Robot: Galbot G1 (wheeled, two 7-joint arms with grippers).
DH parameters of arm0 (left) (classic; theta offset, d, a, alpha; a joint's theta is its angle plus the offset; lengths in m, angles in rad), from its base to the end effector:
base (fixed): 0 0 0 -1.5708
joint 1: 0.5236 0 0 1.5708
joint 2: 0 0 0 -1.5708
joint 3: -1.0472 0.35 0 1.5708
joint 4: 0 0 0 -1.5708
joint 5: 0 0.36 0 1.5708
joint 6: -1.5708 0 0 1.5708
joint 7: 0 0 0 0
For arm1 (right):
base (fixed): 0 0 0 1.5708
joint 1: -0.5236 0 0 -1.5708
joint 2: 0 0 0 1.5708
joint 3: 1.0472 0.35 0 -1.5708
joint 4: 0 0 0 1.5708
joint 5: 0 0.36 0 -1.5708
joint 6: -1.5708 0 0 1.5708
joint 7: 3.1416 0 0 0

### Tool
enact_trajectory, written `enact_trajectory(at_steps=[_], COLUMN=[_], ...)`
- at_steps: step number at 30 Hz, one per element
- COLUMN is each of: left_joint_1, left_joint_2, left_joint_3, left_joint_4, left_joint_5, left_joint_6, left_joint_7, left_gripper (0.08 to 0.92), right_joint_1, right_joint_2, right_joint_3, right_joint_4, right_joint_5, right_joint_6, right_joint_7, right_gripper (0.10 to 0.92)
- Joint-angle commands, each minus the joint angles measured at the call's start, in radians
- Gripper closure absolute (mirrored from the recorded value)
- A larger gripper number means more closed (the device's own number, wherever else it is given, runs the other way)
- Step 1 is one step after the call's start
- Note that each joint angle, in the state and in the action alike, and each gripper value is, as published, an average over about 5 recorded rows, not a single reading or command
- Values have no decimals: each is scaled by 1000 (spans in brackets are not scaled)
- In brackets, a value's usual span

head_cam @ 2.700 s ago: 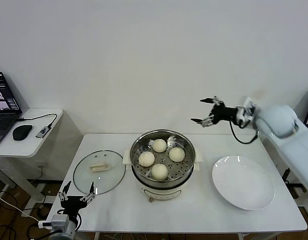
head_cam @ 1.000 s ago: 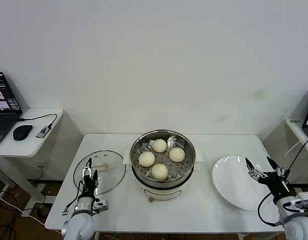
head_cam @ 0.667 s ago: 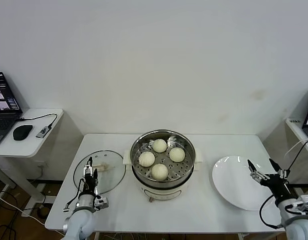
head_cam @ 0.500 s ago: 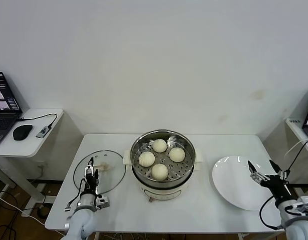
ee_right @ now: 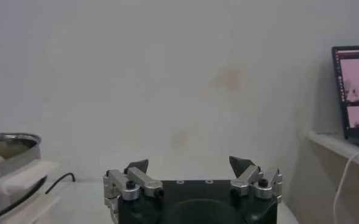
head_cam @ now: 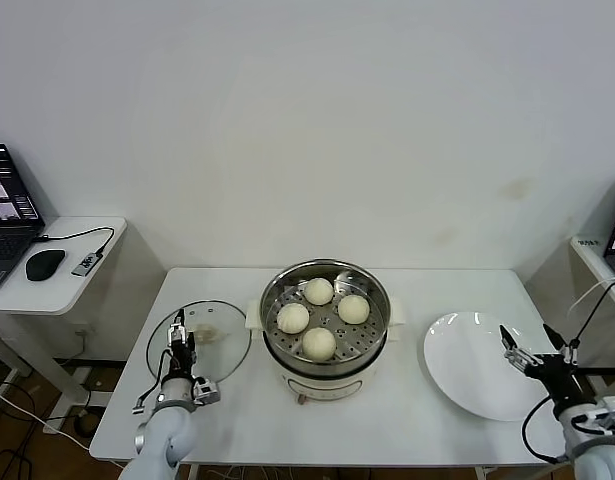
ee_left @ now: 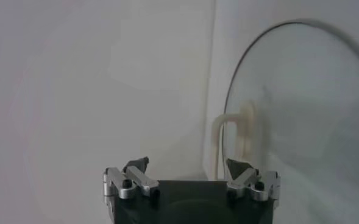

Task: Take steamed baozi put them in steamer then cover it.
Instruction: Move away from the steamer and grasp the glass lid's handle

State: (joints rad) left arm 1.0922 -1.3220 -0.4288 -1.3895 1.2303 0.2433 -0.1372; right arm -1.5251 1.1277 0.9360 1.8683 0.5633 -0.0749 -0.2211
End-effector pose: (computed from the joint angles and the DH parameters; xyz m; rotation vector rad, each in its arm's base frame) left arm 0.3337 0.0697 -0.4258 0.0937 -2.0971 -2.0164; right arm 0.2056 -0.2294 -0.2886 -0.0020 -3.0472 -0.0337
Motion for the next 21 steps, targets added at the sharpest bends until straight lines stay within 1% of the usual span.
enact_trajectory(at_steps=[1,21], left_joint_1=[-43,-102], left_joint_2=[-4,-19], left_joint_3=[3,6], left_joint_4=[47,125], left_joint_5=[-7,-16], left_joint_6=[30,61], left_joint_7=[3,-12], left_gripper=[177,177], right_joint_1=[-3,-22], right_joint_2=[2,4], right_joint_3=[2,14], right_joint_4=[-3,-6], right_joint_5=[-2,-8], right_joint_6=[2,10], right_joint_7=[-2,-8], right_gripper=[203,203])
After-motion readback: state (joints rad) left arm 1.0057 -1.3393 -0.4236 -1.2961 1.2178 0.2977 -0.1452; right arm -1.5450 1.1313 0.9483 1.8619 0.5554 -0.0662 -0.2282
